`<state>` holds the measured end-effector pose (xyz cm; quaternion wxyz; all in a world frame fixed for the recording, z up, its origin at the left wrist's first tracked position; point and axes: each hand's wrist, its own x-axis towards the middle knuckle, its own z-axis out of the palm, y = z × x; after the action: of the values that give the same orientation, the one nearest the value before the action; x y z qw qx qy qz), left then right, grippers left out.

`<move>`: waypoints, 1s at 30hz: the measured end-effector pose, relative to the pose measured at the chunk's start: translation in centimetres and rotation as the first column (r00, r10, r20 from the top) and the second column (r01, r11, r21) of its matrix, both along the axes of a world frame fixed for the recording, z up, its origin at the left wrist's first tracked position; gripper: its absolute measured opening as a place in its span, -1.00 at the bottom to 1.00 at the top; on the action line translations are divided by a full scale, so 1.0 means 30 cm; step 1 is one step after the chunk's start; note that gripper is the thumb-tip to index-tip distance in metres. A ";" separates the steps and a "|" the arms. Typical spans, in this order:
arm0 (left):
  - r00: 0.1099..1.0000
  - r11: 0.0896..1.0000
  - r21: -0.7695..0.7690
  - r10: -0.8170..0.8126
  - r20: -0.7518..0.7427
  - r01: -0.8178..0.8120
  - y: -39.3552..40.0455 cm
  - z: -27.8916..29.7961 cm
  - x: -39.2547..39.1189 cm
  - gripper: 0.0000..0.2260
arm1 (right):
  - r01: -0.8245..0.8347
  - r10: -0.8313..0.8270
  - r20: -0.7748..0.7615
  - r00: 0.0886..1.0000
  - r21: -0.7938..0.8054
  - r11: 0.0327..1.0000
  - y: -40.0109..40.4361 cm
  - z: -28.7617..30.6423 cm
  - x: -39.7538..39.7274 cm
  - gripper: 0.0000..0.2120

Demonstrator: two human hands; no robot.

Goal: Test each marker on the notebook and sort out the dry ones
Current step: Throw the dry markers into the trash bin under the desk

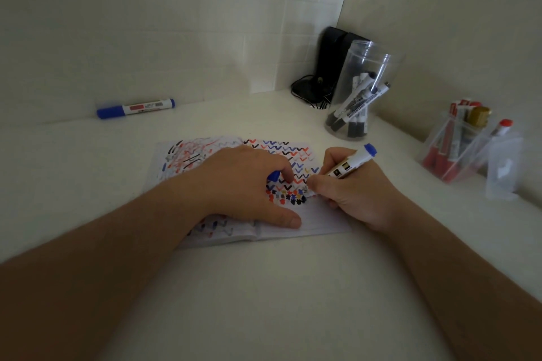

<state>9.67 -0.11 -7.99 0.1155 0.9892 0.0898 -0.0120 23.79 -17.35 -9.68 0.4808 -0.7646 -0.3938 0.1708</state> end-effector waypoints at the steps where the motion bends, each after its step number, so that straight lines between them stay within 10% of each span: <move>1: 1.000 1.000 0.001 -0.001 -0.002 0.001 -0.001 0.001 0.000 -0.27 | 0.000 0.000 0.005 1.000 -0.004 1.000 -0.001 0.000 0.002 -0.68; 11: 0.999 1.000 -0.003 0.021 0.036 -0.021 -0.011 0.001 -0.008 -0.31 | -0.022 0.022 -0.044 0.999 0.001 1.000 0.005 0.002 0.005 -0.65; 18: 0.976 0.977 -0.211 0.071 0.206 -0.026 0.014 -0.028 -0.013 -0.87 | -0.047 0.201 -0.424 0.883 0.347 0.937 -0.016 0.017 0.049 -0.74; 30: 0.936 0.964 -0.259 0.041 0.348 0.054 0.021 -0.034 -0.008 -0.79 | -0.065 0.332 -0.592 0.735 0.426 0.903 -0.037 0.034 0.067 -0.64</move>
<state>9.44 0.52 -9.00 0.2604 0.9514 0.0621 0.1522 25.80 -18.45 -8.66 0.7033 -0.5022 -0.3077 0.3981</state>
